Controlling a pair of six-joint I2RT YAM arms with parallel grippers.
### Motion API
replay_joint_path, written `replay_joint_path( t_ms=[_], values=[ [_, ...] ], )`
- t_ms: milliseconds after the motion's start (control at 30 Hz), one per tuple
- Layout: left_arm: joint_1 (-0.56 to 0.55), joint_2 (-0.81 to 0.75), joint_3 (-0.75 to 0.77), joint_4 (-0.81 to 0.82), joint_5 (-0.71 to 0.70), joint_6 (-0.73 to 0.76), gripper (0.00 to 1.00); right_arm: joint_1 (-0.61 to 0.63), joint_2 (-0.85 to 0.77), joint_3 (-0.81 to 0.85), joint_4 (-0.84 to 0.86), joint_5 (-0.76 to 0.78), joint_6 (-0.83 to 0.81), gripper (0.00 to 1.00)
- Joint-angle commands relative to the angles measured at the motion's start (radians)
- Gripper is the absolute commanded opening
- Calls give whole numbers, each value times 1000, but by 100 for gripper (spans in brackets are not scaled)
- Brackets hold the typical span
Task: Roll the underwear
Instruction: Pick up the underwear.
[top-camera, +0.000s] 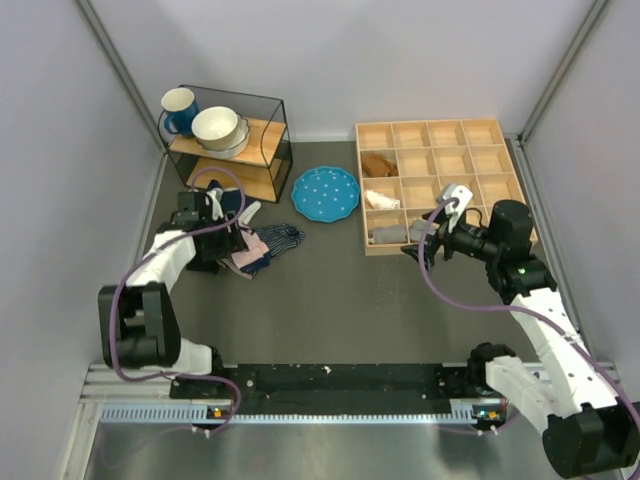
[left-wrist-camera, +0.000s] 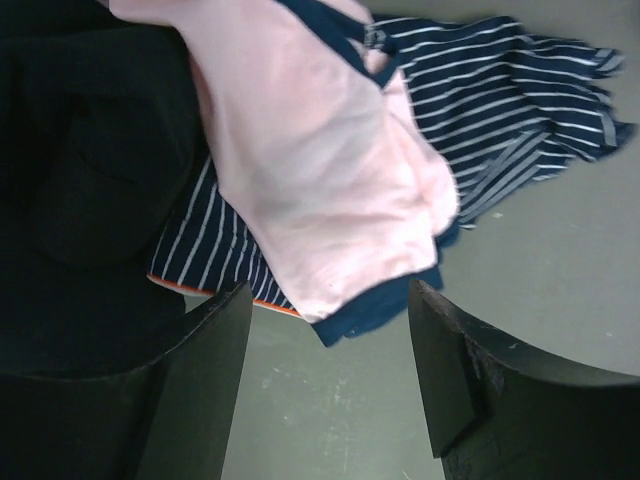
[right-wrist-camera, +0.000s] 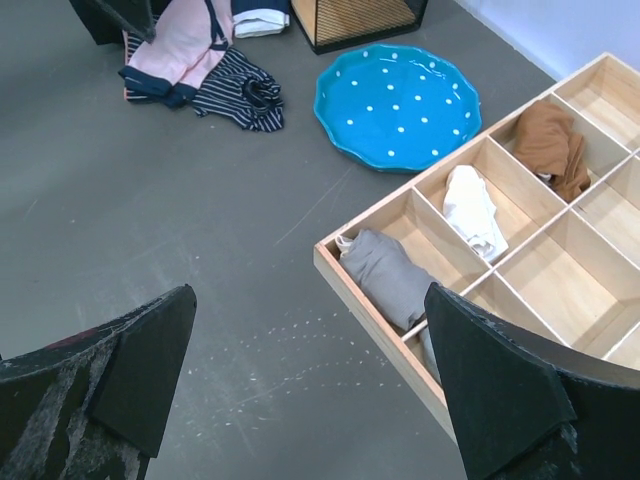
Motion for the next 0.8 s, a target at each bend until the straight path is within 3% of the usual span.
replay_joint_path(
  t_ms=[0,333,400,767],
  values=[
    [-29,94,67,-74,-112,-16,68,-12,-29,-5,14,-33,-9,99],
    [-96,147,118,-89,-199,-9,61,-7,-31,-8,14,-37,-4,99],
    [-96,157,113,-88,-199,-5,55,-6,-29,-8,12,-37,-3,99],
    [-96,196,115,-105,-227,0,56,-6,-31,-7,12,-42,0,99]
  ],
)
